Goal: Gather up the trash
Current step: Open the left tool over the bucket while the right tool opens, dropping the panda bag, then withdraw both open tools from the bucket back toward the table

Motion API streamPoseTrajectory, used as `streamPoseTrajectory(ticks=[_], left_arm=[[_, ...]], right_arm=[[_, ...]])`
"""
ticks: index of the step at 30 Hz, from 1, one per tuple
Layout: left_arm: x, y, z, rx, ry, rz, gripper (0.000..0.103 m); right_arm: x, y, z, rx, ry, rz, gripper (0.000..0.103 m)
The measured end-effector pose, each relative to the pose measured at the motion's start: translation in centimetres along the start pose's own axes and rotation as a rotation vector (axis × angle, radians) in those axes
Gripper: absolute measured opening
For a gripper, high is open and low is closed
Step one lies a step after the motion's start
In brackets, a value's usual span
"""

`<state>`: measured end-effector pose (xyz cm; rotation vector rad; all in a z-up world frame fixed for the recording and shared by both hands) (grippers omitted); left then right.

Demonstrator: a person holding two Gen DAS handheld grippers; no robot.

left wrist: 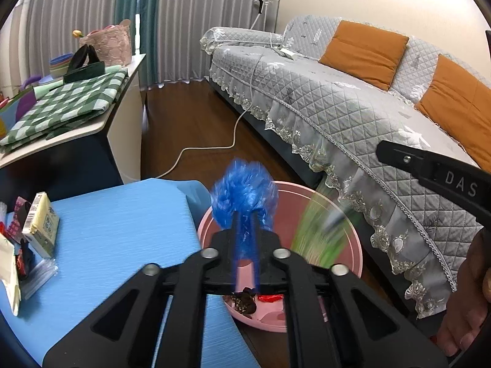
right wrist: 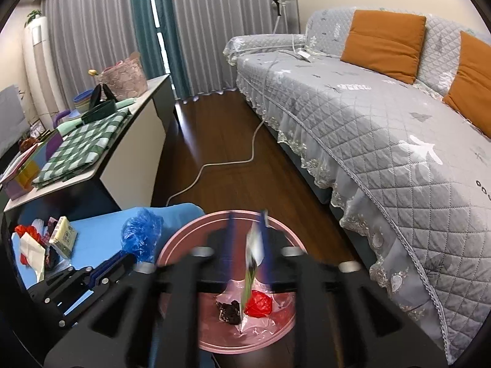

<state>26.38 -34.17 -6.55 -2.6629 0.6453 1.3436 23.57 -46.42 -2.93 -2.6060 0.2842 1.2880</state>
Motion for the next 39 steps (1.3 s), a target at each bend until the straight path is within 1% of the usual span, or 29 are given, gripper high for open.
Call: streamPoseTrajectory(ticks=[1,2,9,15,22,32,39], left_arm=[[-0.1,0.0,0.0,-0.001,0.003,-0.002,0.019],[-0.3,-0.2,0.0,-0.002,0.006,-0.007,0.022],[-1.5,-0.8,-0.1,-0.017,0.022,-0.011,0.022],[-3.2,-1.5,0.5,-0.038,0.04,-0.009,0.022],[-5.8,-3.3,1.4,-0.077,0.068,-0.012,0.022],[-9.0,-7.4,3.5,-0.145,0.096,-0.033,0.022],[-10.9,-9.7,4.7,-0.18,0.118,-0.046,0.022]], right_arm=[[0.0,0.2,0.0,0.01,0.001,0.01,0.053],[-0.1,0.3,-0.1,0.016,0.005,0.015,0.053],[-0.9,0.0,-0.3,0.019,0.02,0.007,0.053],[-2.1,-0.6,-0.6,0.024,0.049,-0.006,0.054],[-3.7,-3.0,-0.6,-0.014,0.086,-0.028,0.054],[-5.5,-7.3,-0.1,-0.095,0.126,-0.05,0.054],[-6.7,-9.8,0.5,-0.137,0.151,-0.071,0.054]])
Point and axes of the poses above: each gripper's, at about its wrist camera, not at the fingertips, and x roughly the way its jaws point, y to its right, z to its underside, the point moved 9 cm from there along x, roughly the way its jaws point, and after that the axes turned 13 degrees about -y, right-handed, at the moved point
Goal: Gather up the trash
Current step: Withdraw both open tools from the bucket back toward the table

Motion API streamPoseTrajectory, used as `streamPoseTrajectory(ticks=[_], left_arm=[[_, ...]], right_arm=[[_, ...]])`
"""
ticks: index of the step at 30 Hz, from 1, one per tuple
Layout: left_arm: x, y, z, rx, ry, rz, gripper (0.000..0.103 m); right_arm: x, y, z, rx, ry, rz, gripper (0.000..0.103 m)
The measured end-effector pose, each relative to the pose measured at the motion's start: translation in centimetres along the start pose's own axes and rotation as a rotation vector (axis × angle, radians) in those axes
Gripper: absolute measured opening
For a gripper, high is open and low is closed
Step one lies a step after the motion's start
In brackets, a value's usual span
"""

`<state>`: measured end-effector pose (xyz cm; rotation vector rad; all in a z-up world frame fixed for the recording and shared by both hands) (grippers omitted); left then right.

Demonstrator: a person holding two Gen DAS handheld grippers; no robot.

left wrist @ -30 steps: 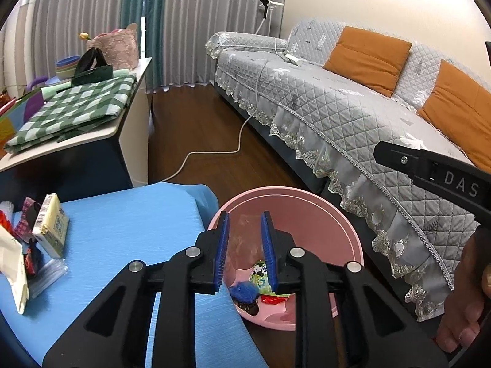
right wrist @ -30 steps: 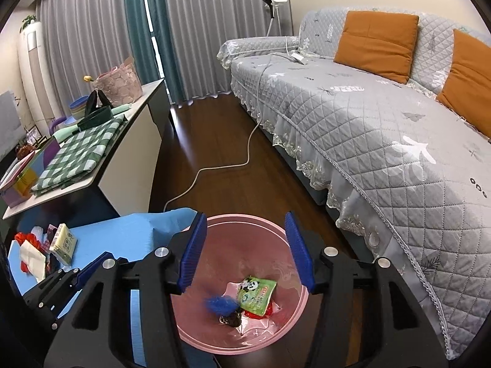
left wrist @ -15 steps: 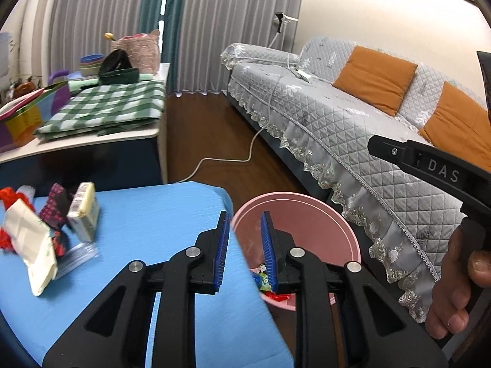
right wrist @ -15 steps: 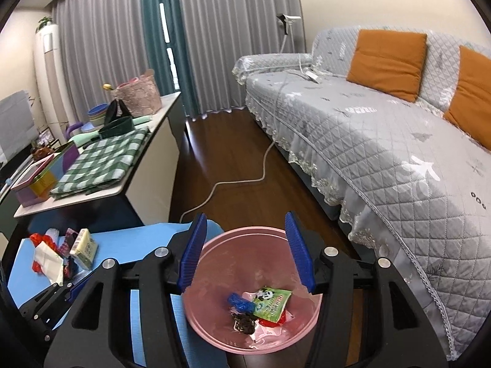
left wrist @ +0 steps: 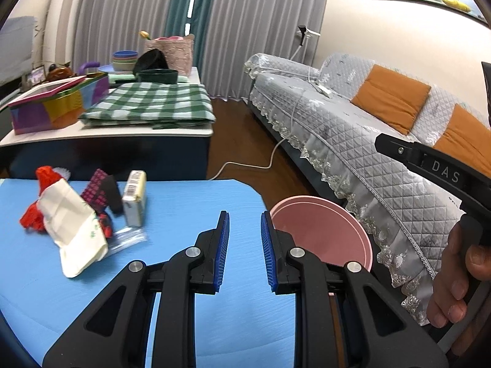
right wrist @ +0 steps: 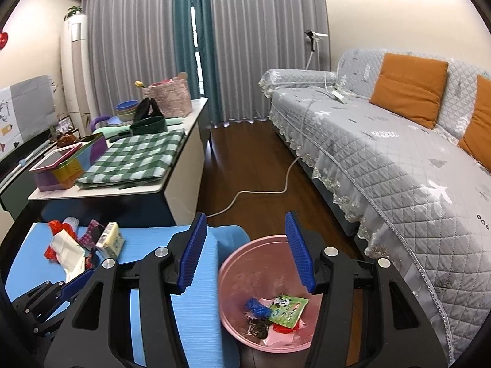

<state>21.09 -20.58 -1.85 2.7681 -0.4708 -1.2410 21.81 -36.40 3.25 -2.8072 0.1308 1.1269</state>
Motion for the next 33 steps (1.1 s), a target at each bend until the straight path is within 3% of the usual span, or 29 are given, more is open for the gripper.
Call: streamPoseTrajectory(ticks=[11,26,33], left_arm=[[-2.7,-6.2,1.8,-0.079,0.032,-0.062,0.022],[-2.6,-16.9,5.8,-0.208,-0.001,-0.169,0.022],[-2.0,-20.0,6.8,-0.253,-0.011,-0.193,0.022]], right_arm=[[0.2,-4.0,0.9,-0.046,0.005,-0.066,0.054],[2.2,-10.6,2.2,-0.121,-0.026,-0.156,0.052],[3.7,-13.0,2.6,-0.144,-0.048,-0.185,0.051]])
Point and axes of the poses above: each gripper's, at about its wrist camera, not at the fingertips, and x roughly the way its jaws point, y to its right, z to its underside, the point moved 9 cm from there along x, roughly the way its jaws point, and after that the axes turned 13 degrees about -y, right-handed, at the moved point
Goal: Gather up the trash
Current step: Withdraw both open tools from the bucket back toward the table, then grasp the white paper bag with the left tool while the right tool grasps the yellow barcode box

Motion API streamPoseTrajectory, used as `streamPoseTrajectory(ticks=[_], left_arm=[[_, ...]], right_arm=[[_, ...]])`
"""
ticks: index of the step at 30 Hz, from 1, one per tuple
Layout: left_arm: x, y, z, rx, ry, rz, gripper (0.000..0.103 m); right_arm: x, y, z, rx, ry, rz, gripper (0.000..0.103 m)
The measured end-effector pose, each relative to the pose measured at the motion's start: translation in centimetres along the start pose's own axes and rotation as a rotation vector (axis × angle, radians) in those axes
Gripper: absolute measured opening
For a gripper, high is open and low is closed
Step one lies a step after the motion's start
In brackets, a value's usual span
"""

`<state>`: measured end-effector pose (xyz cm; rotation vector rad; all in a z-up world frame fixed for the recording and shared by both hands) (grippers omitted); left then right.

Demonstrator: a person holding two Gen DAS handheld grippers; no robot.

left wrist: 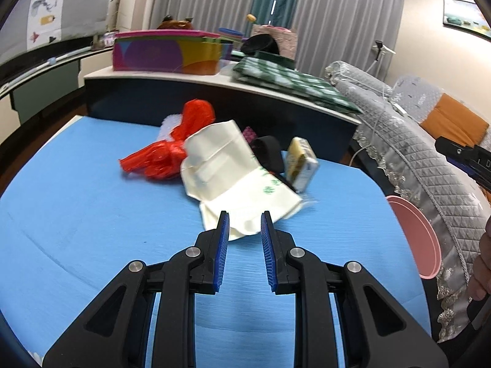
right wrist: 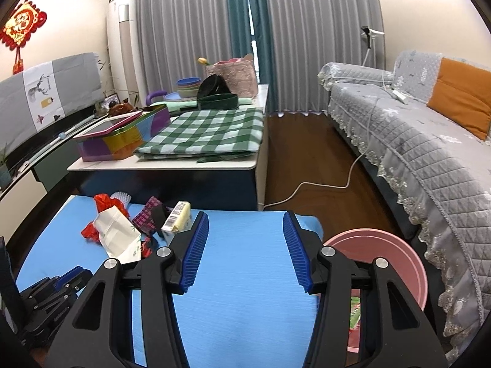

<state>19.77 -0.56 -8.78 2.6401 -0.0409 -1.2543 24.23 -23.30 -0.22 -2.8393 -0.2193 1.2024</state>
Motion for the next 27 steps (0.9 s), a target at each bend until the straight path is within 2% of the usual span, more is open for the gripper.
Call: streamPoseTrajectory(ticks=[3,18,22,27], left_arm=[[0.7,-0.9,0.1,-0.014,-0.008,-0.006,0.022],[3.1,-4.6,-2.2,-0.047,-0.012,-0.012,0.022],[3.6,-4.8,-3.2,-0.039,-0.006,-0.001,0.038],[4.8,-5.0,-4.2,-0.045,-0.021,0.015,0.049]], right_arm=[[0.8,-1.0,0.0,-0.011,-0.008,-0.008,0.046],[6.2,-5.9,1.3,-0.035,-0.058,-0.079,0.045],[7.8,-7.1,1.6,-0.039,-0.075,-0.093,0.045],[9.5,-8.3,1.6,-0.042,-0.096,-0.108,0.05]])
Point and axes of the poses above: each gripper's, at about its wrist camera, not at the fingertips, and x roughly the way its jaws point, y to its right, z to its underside, the point moved 9 cm from there along x, roughly the way its jaws point, and after that the axes turned 13 degrees about -y, right-handed, at the moved point
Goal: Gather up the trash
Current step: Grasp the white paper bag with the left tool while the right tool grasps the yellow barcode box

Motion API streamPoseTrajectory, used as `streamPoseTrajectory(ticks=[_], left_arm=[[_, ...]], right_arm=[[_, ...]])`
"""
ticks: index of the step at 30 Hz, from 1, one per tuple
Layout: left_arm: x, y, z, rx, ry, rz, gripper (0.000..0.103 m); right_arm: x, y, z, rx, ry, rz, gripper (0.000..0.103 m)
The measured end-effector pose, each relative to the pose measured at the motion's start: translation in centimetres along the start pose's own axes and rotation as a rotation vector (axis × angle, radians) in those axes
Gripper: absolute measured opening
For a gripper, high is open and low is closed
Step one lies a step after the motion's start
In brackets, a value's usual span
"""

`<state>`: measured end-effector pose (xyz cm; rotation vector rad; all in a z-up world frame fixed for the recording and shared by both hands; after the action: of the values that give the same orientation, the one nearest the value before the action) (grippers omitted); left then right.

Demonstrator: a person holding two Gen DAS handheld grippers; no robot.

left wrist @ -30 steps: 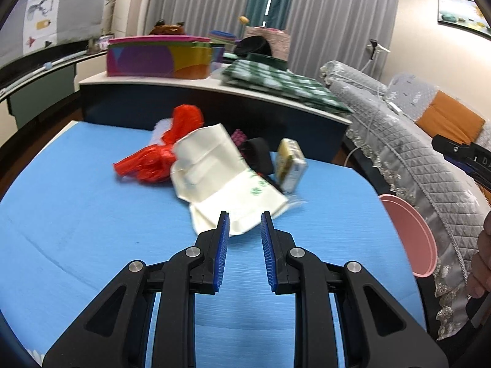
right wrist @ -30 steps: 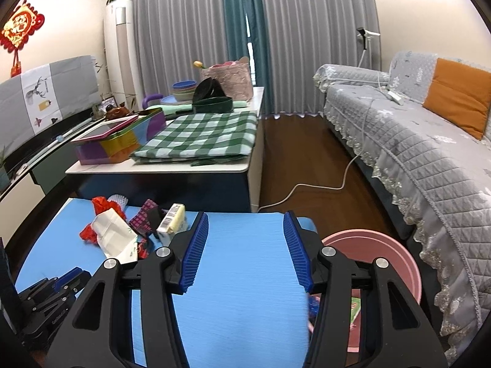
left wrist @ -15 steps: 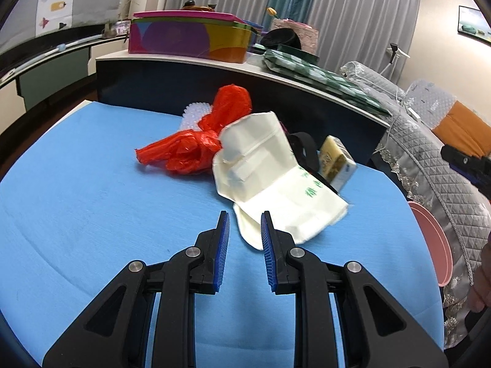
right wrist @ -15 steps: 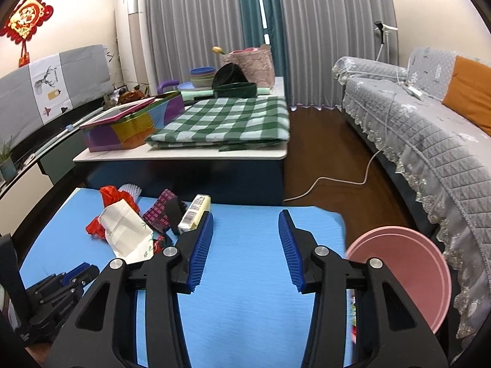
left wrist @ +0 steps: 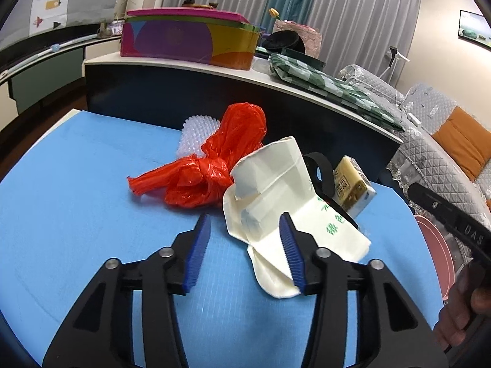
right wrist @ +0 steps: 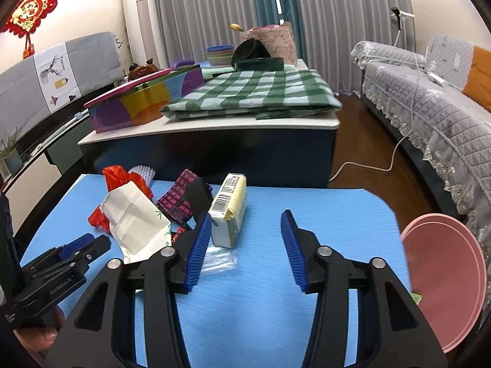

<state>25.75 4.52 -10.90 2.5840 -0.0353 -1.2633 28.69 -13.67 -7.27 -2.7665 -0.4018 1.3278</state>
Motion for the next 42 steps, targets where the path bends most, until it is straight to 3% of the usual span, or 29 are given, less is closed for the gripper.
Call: streamPoseTrajectory(ticks=[6,19,21,25,31,42], left_arm=[[1.9,-0.3,-0.6,-0.026,-0.04,0.021,0.056],[4.1,-0.4,-1.7,-0.056,-0.09,0.056,0.057],[4.3,-0.3,-1.6,-0.054,-0.102,0.061,0.057],[4.3,-0.3,-1.5,-0.055,-0.105,0.073,0.057],[4.6,-0.1,-1.4,-0.052,-0.12,0.089,0.057],[1.8,2.1,0.6,-0.013,-0.083,0.109,0.023]], right_arm=[[1.9,-0.7,-0.7,-0.009,-0.015,0.005,0.06],[6.4,-1.2,-1.4,-0.006,-0.082,0.0,0.061],[6.8,-1.1,-1.3,-0.006,-0.093,0.004,0.057],[7.2,-0.7,-0.8,-0.004,-0.115,0.002,0.029],[6.1,0.4,-0.3,0.006,-0.121,0.01,0.025],[-1.0,3.6,1.1,0.011,-0.091,0.062,0.025]])
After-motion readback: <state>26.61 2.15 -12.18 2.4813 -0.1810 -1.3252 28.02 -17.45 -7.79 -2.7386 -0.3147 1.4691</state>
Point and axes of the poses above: each gripper's, at about its wrist camera, not at the fingertips, and x roughly the way its jaws point, y to its right, z to its underside, the point moved 9 cm from there along x, roughly the way its jaws point, and after that the axes turned 13 degrees about -y, right-handed, at the moved point
